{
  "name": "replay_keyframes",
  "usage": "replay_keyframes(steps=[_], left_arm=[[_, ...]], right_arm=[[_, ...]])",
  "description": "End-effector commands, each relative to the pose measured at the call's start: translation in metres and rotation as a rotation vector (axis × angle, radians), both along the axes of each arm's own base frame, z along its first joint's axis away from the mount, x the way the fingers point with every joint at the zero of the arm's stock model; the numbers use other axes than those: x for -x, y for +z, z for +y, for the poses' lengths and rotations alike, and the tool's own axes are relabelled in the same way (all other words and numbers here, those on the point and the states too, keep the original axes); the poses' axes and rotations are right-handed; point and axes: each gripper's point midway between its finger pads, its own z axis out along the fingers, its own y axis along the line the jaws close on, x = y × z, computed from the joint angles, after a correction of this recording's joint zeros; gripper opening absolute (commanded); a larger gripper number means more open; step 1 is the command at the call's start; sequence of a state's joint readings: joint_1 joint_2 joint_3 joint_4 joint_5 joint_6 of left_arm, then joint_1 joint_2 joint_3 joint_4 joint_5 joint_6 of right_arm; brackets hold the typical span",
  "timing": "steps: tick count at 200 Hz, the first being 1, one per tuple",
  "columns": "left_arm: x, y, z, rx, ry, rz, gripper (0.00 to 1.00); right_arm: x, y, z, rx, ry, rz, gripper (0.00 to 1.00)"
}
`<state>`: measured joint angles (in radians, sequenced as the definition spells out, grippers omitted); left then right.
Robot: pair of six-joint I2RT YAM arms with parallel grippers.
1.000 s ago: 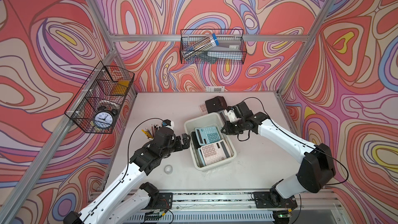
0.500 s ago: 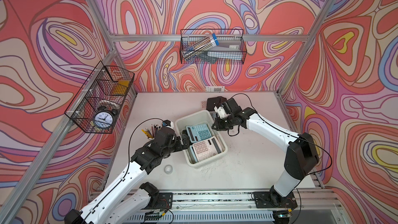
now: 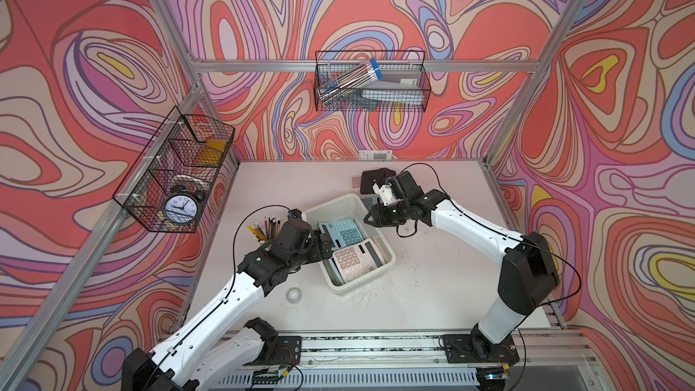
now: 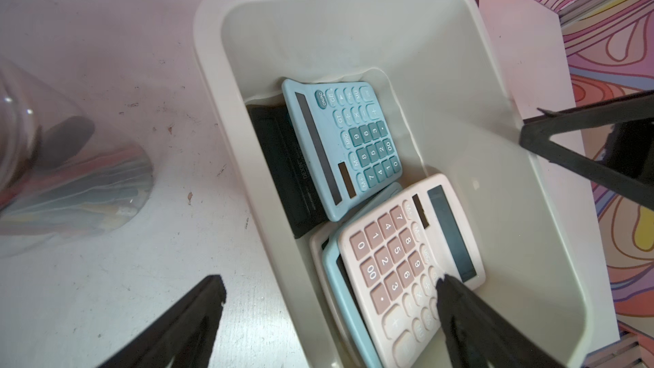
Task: Put the calculator in the storage box
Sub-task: Place the storage box at the center of the board, then pick up the calculator from the center of the board.
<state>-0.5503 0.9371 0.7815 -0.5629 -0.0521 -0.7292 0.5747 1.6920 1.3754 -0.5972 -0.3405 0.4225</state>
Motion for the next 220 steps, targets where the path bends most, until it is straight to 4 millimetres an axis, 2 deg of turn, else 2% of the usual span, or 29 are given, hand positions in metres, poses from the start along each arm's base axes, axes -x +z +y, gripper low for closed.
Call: replay_keyframes(steps=[1,29,59,83,102,127,137,139,144,173,188,220], left_arm=[[0.0,0.014,0.007,-0.034,0.009,-0.02,0.99],[-0.001,0.015,0.008,-0.055,0.009,-0.01,0.99],[-0.003,0.013,0.008,-0.068,0.01,0.001,0.99],[-0.004,0.013,0.007,-0.068,0.009,0.002,0.99],[-0.004,0.013,0.008,-0.073,0.009,0.0,0.99],[-0.003,0.013,0.01,-0.083,0.009,-0.003,0.99],[-0.003,0.012,0.01,-0.085,0.009,-0.001,0.99],[-0.003,0.012,0.01,-0.087,0.009,0.0,0.99],[-0.003,0.012,0.01,-0.087,0.008,-0.001,0.99],[-0.003,0.008,0.01,-0.089,0.007,0.002,0.99],[-0.003,0.007,0.01,-0.09,0.007,0.001,0.99],[-0.003,0.003,0.01,-0.09,0.007,0.003,0.99]], right_arm=[[-0.005,0.025,-0.013,-0.021,-0.026,-0.069,0.49],[-0.016,0.032,-0.046,-0.051,-0.101,-0.071,0.54],[-0.034,0.032,-0.089,-0.089,-0.206,-0.073,0.65],[-0.054,0.019,-0.119,-0.098,-0.295,-0.063,0.68],[-0.072,-0.001,-0.131,-0.104,-0.337,-0.031,0.69],[-0.09,-0.03,-0.129,-0.117,-0.342,0.013,0.7],[-0.096,-0.032,-0.123,-0.147,-0.325,0.008,0.69],[-0.097,-0.041,-0.122,-0.149,-0.323,0.025,0.69],[-0.099,-0.047,-0.119,-0.162,-0.318,0.035,0.69],[-0.113,-0.067,-0.102,-0.229,-0.257,0.059,0.62],[-0.117,-0.082,-0.1,-0.226,-0.26,0.088,0.58],[-0.122,-0.1,-0.092,-0.258,-0.241,0.121,0.51]])
